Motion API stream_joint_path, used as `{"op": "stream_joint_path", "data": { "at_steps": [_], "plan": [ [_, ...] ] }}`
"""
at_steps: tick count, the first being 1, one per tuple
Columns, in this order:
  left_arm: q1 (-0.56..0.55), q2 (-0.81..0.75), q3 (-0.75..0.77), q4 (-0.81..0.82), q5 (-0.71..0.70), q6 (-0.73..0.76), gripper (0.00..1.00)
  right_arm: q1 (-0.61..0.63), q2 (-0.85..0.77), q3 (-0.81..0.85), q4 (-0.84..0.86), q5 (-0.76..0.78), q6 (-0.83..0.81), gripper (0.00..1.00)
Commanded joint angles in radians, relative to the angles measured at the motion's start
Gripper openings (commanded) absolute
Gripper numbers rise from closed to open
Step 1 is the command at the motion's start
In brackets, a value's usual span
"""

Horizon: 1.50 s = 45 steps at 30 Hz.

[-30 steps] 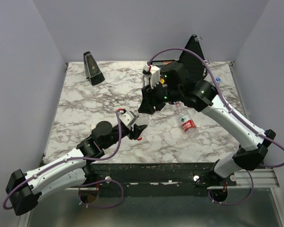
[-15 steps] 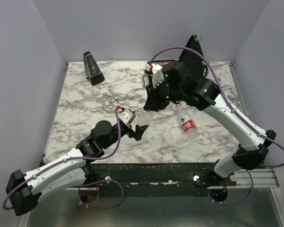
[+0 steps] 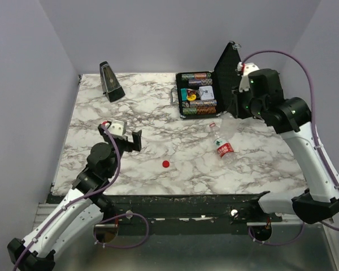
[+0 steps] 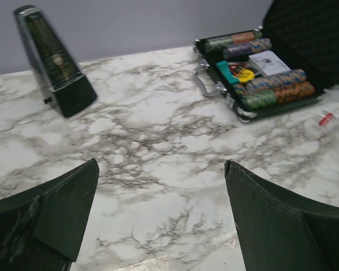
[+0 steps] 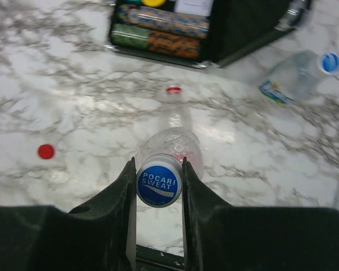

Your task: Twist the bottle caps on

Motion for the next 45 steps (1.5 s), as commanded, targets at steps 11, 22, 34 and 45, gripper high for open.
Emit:
{"op": "stream_joint_path", "data": {
  "at_steps": [11,22,34,45],
  "plan": [
    [0.084,-0.191,-0.131,0.101,-0.108,0.146,0.99,-0.539,-0.148,-0.395,0.346,0.062,-0.043,0.01],
    [0.084,-0.263,-0.173,0.137,-0.113,0.183,0.99,-0.737,0.065,-0.408,0.540,-0.162,-0.018,0.01],
    [0.086,-0.248,-0.182,0.155,-0.087,0.195,0.99,-0.747,0.142,-0.408,0.526,-0.167,-0.047,0.18],
    [0.084,-0.248,-0.183,0.155,-0.076,0.198,0.99,-0.745,0.164,-0.366,0.477,-0.195,-0.072,0.56]
  ]
}}
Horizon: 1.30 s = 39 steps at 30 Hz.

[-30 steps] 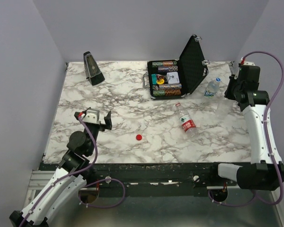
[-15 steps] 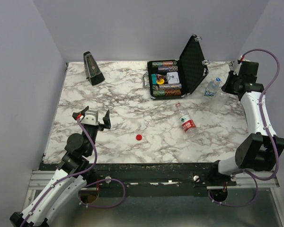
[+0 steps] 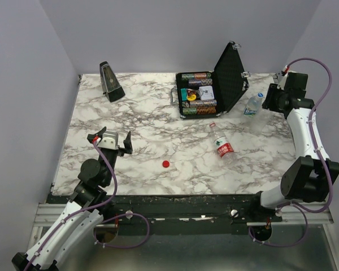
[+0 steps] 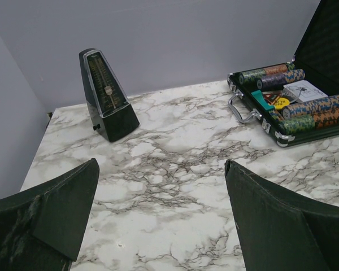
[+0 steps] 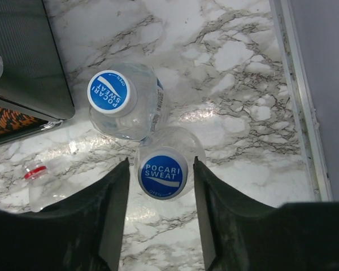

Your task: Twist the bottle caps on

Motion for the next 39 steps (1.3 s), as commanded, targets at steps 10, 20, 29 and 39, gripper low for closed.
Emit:
{"op": "stream_joint_path", "data": {
  "at_steps": [10,20,29,39],
  "plan": [
    [0.004,0.000,-0.011,0.027,0.026,0.007,0.99,-0.008,-0.027,0.102,-0.089,-0.054,-0.041,0.76],
    [0.004,0.014,-0.011,0.034,0.049,-0.025,0.99,0.042,-0.174,0.162,-0.224,-0.182,-0.041,0.91],
    [0.004,0.046,-0.002,0.027,0.064,-0.054,0.99,0.306,-0.285,0.011,-0.281,-0.217,0.036,1.00],
    [0.004,0.126,-0.010,0.044,0.075,-0.048,0.99,0.441,-0.193,-0.173,-0.206,-0.093,0.078,1.00]
  ]
}}
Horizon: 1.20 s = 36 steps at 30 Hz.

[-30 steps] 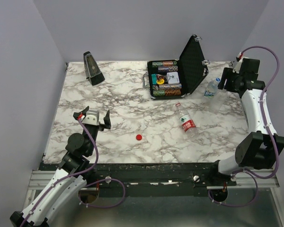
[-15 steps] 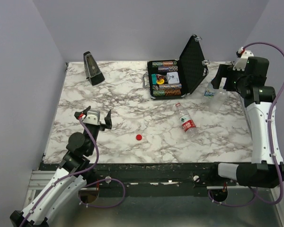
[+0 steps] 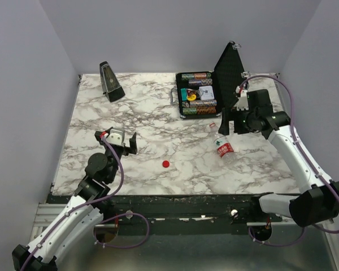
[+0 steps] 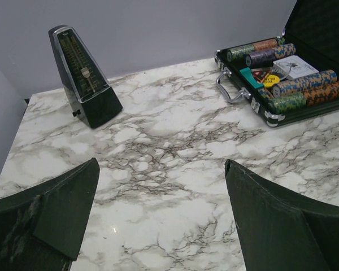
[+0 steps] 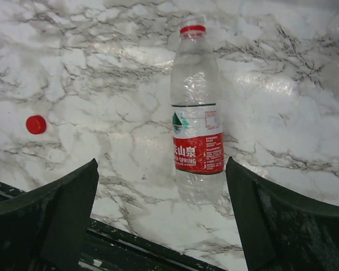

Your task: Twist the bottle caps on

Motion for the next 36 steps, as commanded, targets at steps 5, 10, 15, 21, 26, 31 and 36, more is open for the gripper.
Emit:
{"op": "stream_joint_path", "data": {
  "at_steps": [5,10,15,21,26,31,36],
  "plan": [
    [0.004,0.054,-0.009,0.027,0.061,0.030,0.99,0.020,0.142,-0.051,0.080,0.105,0.025,1.00],
    [0.007,0.168,-0.023,0.058,0.048,-0.027,0.99,0.059,0.263,-0.012,0.055,0.068,0.015,1.00],
    [0.010,0.334,0.084,0.018,0.261,-0.124,0.99,0.065,0.311,-0.066,0.103,0.151,0.009,0.99],
    [0.010,0.388,0.101,-0.019,0.230,-0.193,0.99,0.065,0.377,-0.046,0.065,0.158,0.003,0.93],
    [0.009,0.373,0.092,0.003,0.051,-0.356,0.99,0.065,0.430,-0.021,0.037,0.137,0.038,0.87],
    [-0.017,0.240,0.106,-0.028,0.043,-0.380,0.99,0.066,0.440,-0.040,0.037,0.131,0.041,0.81],
    [-0.016,0.115,0.120,-0.074,0.177,-0.237,0.99,0.066,0.443,-0.058,0.040,0.115,0.022,0.73]
  ]
}}
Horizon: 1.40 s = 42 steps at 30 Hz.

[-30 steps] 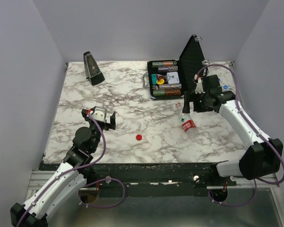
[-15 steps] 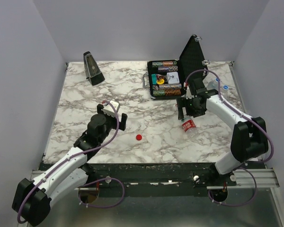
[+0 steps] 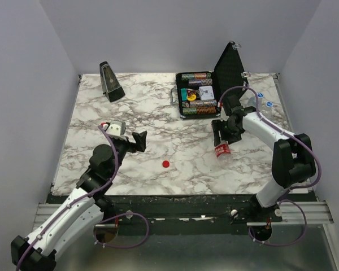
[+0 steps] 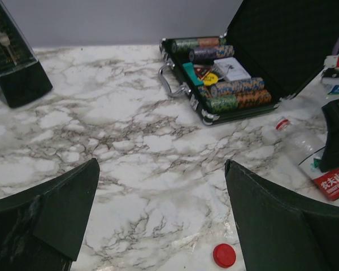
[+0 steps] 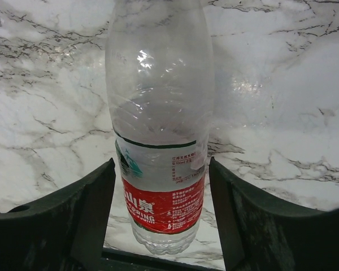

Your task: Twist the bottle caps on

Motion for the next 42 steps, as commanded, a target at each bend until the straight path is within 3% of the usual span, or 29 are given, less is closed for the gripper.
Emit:
{"op": "stream_joint_path", "data": {
  "at_steps": [1,4,11,20,27,31,36,42],
  "plan": [
    [-0.004,-0.083,0.025,-0.026,0.076,0.079,0.99,0.003,0.018,-0.021,0.000,-0.028,-0.017,0.71],
    [-0.003,-0.100,-0.030,0.008,0.042,0.070,0.99,0.003,0.050,-0.009,-0.034,-0.061,-0.012,0.70],
    [-0.003,-0.066,-0.033,0.023,0.107,0.078,0.99,0.003,0.065,-0.059,0.052,-0.048,-0.008,0.78],
    [-0.003,0.027,-0.061,0.121,0.157,0.101,0.99,0.003,-0.060,-0.102,0.130,-0.087,-0.017,0.60],
    [-0.003,0.088,-0.033,0.118,0.199,0.040,0.99,0.003,-0.243,-0.170,0.269,-0.245,0.006,0.53],
    [-0.004,0.092,-0.016,0.152,0.307,-0.106,0.99,0.024,-0.352,-0.213,0.424,-0.383,0.081,0.53],
    [-0.009,0.114,-0.088,0.496,0.418,-0.354,0.99,0.097,-0.453,-0.306,0.680,-0.487,0.216,0.53],
    [-0.076,0.223,0.013,0.570,0.478,-0.346,0.99,0.226,-0.513,-0.383,0.914,-0.553,0.345,0.53]
  ]
}}
